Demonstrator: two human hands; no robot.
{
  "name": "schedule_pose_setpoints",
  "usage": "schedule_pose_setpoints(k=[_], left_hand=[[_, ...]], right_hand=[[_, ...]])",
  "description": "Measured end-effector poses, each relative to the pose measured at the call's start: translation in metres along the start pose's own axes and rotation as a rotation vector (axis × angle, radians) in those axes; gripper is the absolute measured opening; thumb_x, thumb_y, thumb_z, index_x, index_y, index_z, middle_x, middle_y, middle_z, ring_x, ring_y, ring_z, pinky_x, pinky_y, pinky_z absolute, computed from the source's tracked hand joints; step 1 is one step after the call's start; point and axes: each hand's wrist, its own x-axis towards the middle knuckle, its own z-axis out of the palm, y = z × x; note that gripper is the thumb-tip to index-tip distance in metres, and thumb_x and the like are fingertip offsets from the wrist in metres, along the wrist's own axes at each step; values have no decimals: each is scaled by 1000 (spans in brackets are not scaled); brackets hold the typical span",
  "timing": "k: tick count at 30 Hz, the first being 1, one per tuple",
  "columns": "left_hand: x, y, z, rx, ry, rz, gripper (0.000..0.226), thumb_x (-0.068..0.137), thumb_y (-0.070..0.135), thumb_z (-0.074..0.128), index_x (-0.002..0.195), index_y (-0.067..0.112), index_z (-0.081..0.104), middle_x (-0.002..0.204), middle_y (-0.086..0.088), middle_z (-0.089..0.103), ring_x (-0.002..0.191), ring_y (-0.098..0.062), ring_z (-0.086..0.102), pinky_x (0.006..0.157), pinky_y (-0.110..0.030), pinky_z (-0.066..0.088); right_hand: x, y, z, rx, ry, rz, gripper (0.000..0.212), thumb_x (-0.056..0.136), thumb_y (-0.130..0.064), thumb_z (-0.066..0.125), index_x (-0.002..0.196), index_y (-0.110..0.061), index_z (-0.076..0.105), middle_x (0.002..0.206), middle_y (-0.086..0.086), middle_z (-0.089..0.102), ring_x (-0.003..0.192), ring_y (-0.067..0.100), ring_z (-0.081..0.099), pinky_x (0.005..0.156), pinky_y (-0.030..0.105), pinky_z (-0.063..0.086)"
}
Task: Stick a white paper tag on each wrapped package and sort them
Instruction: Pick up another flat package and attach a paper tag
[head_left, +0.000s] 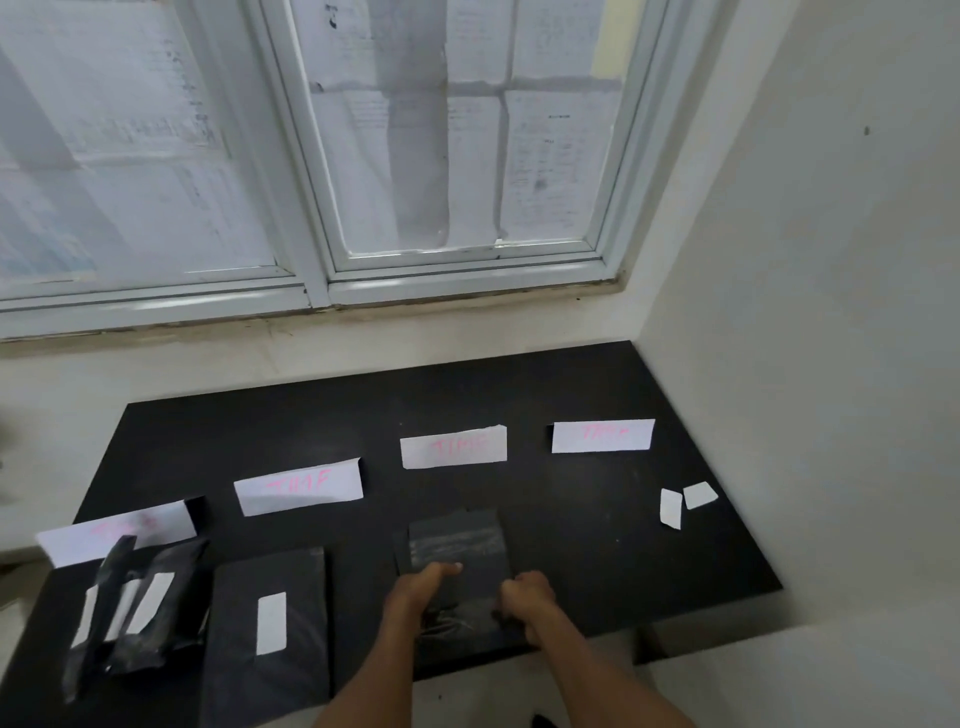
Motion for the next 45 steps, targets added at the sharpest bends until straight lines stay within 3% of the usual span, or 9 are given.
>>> schedule_pose_setpoints(k=[5,8,12,18,21,27,32,39,45], left_hand=[[21,8,26,-8,46,41,93,34,50,86,114,6,66,111,-14,68,96,-33,66,88,-41,55],[53,17,50,-51,118,128,99,20,55,86,105,8,69,98,-8,72,88,-29,69,85,-42,57],[-19,74,100,-110,83,247,54,71,24,78,110,5,45,108,-15,59,95,-30,61,88,-41,54],[-15,103,180,-214,172,343,27,94,24,58,110,2,55,103,-15,58,91,-24,54,81,-33,46],[-10,111,218,-252,187,407,22,96,22,55,106,3,61,101,-14,61,91,-23,55,79,-30,43],[3,138,260,-292,132,456,13,96,22,57,97,10,61,101,-13,62,91,-22,57,80,-31,46],[10,155,268,-294,101,496,13,96,20,57,98,8,62,89,-8,63,75,-13,58,66,-23,49],[23,156,263,-283,96,469,18,94,26,60,96,8,62,99,-17,67,90,-26,63,89,-45,55],[21,158,259,-314,82,449,17,94,24,60,95,7,61,96,-14,66,89,-26,62,88,-43,55]], right_hand=[[49,21,-25,41,13,-40,7,64,-11,55,61,-10,61,73,11,63,78,31,67,72,41,60],[46,11,-55,106,31,-53,9,70,-4,57,67,-9,64,76,10,67,83,32,67,69,35,55],[37,-9,-101,256,65,-93,19,76,4,51,75,-9,66,79,14,66,76,29,64,59,32,48],[65,-12,-174,357,121,-122,23,80,4,53,94,-1,71,84,13,63,77,22,56,67,31,44],[92,-7,-210,412,190,-86,23,82,-7,55,98,-15,71,94,6,65,88,23,60,75,32,48],[135,22,-254,648,327,178,8,81,-7,56,74,-6,59,82,16,64,74,29,61,79,43,56],[162,41,-260,715,352,262,10,77,-3,60,81,5,64,76,17,63,64,27,59,62,35,49],[168,35,-262,642,329,295,13,76,-7,72,81,3,65,84,18,68,72,32,66,75,43,59],[159,31,-268,567,327,321,23,77,-9,74,90,9,67,82,20,69,60,28,61,45,23,41]])
